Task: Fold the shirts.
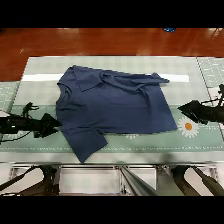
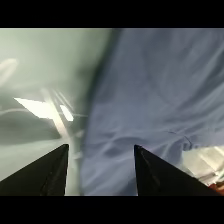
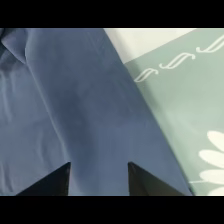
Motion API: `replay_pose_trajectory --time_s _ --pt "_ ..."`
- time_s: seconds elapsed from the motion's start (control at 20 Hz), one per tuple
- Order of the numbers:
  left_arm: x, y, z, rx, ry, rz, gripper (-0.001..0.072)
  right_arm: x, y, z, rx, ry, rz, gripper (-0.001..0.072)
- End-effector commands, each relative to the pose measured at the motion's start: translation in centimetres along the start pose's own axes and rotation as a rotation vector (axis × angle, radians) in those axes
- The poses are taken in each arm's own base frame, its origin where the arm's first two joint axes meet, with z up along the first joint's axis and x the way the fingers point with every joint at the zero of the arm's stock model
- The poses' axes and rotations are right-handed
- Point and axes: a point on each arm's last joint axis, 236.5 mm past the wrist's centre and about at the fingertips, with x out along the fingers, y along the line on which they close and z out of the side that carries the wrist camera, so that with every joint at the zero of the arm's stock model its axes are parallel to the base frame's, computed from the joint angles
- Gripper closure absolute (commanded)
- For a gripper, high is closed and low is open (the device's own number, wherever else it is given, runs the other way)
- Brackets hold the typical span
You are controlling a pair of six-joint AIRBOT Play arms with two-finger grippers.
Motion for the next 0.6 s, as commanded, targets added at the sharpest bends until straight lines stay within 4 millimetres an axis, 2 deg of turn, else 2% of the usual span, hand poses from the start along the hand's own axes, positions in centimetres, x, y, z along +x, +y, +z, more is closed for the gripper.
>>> replay_pose_trajectory --time_s 0.0,0.05,0.1,0.15,0.2,0.25,0.35,0.45,0.55 --pt "2.4 -0.6 0.6 0.019 -0.014 0.039 0.0201 -0.3 -0.1 0.3 0.007 -0.015 -0.004 0.0304" --pt "2.9 -0.7 0.6 0.019 -0.009 0.038 0.0204 -0.8 -0.9 1.3 0.038 -0.056 -0.018 0.0304" --pt "3.2 -0.8 0.6 0.024 0.002 0.036 0.033 -1.7 -2.3 2.4 0.084 -0.105 -0.037 0.0304" --pt "3.2 -1.0 0.6 0.036 0.006 0.034 0.0596 -2.8 -4.6 3.1 0.138 -0.146 -0.079 0.0304" --pt "3.0 -1.3 0.7 0.069 0.007 0.03 0.0689 -3.7 -7.1 2.7 0.193 -0.145 -0.139 0.0304" --pt "2.7 -1.6 0.8 0.101 0.011 0.025 0.0689 -4.2 -9.3 1.0 0.235 -0.096 -0.195 0.0304" --pt "2.0 -2.4 1.8 0.131 -0.012 0.019 0.0689 -3.2 -11.1 -2.6 0.333 -0.004 -0.236 0.0304" --pt "1.6 -3.2 2.7 0.138 -0.039 0.003 0.0689 -1.5 -10.7 -4.7 0.385 0.053 -0.186 0.0304" --pt "1.4 -3.4 3.0 0.143 -0.045 0.001 0.0689 -0.7 -10.5 -5.6 0.421 0.092 -0.158 0.0304"
